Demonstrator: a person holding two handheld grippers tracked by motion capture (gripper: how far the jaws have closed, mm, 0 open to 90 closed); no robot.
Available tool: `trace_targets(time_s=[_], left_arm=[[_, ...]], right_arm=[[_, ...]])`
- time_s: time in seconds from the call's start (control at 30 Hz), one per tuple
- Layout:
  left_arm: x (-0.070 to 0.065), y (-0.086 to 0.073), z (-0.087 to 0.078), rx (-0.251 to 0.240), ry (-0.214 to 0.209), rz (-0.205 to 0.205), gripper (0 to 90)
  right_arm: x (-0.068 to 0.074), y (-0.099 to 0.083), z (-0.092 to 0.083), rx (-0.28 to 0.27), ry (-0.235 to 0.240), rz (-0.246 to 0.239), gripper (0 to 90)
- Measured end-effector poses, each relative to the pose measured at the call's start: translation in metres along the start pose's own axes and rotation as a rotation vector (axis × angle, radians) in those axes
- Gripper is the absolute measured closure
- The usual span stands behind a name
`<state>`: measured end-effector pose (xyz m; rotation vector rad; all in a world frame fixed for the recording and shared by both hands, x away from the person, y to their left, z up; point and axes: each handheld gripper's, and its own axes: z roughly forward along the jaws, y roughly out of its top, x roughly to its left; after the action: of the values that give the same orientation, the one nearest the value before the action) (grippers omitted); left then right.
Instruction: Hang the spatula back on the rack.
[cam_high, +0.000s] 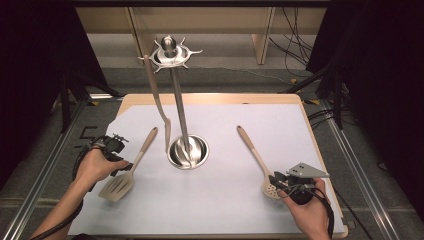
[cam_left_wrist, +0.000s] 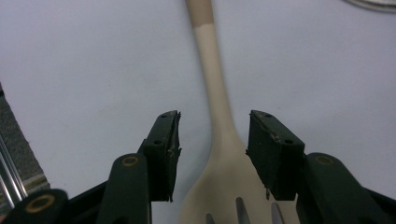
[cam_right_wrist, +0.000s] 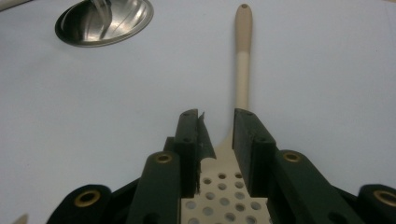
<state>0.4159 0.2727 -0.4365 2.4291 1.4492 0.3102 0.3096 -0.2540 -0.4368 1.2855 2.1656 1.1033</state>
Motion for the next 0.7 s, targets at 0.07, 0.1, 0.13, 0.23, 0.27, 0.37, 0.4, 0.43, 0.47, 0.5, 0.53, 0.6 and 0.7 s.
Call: trace_targets(time_s=[0.07, 0.1, 0.13, 0.23, 0.27, 0.37, 0.4, 0.43, 0.47, 0.5, 0.53, 0.6, 0.7], left_arm=[[-0.001, 0.0, 0.003, 0.036, -0.008, 0.009, 52.5], [-0.001, 0.0, 0.003, 0.036, -0.008, 0.009, 52.4], [-0.001, 0.0, 0.004, 0.049, -0.005, 0.02, 52.4], [-0.001, 0.0, 0.008, 0.076, -0.015, 0.036, 52.2], [-0.001, 0.0, 0.01, 0.082, -0.018, 0.033, 52.2], [-0.003, -0.001, 0.013, 0.099, -0.035, 0.008, 52.3], [-0.002, 0.0, 0.014, 0.099, -0.032, 0.022, 52.3], [-0.002, -0.001, 0.014, 0.1, -0.031, 0.015, 52.3], [-0.003, -0.001, 0.014, 0.101, -0.033, 0.004, 52.3], [-0.006, -0.001, 0.014, 0.095, -0.035, -0.036, 52.2], [-0.006, -0.001, 0.016, 0.085, -0.042, -0.039, 52.2], [-0.008, 0.001, 0.017, 0.084, -0.038, -0.057, 52.2], [-0.01, 0.005, 0.02, 0.088, -0.046, -0.053, 52.1]], right_arm=[[0.0, 0.0, 0.0, 0.001, 0.0, -0.001, 72.2], [0.0, 0.0, 0.0, 0.001, 0.0, -0.001, 72.2], [0.0, 0.0, 0.0, 0.001, 0.0, -0.001, 72.1], [0.0, 0.0, 0.0, 0.001, 0.001, 0.001, 72.1], [0.0, 0.0, 0.0, 0.0, 0.001, 0.0, 72.1], [0.0, 0.0, 0.0, 0.005, -0.002, -0.004, 72.1], [0.0, 0.0, 0.0, 0.004, -0.004, -0.005, 72.1], [0.003, 0.0, -0.001, 0.016, -0.008, 0.031, 72.1], [0.003, 0.0, -0.001, 0.016, -0.008, 0.031, 72.1], [0.002, 0.0, 0.0, 0.012, -0.005, 0.016, 72.1], [0.002, 0.0, 0.0, 0.012, -0.005, 0.016, 72.1], [0.001, 0.0, 0.001, 0.01, 0.003, 0.0, 72.0], [0.001, 0.001, 0.001, 0.008, 0.005, 0.004, 72.0]])
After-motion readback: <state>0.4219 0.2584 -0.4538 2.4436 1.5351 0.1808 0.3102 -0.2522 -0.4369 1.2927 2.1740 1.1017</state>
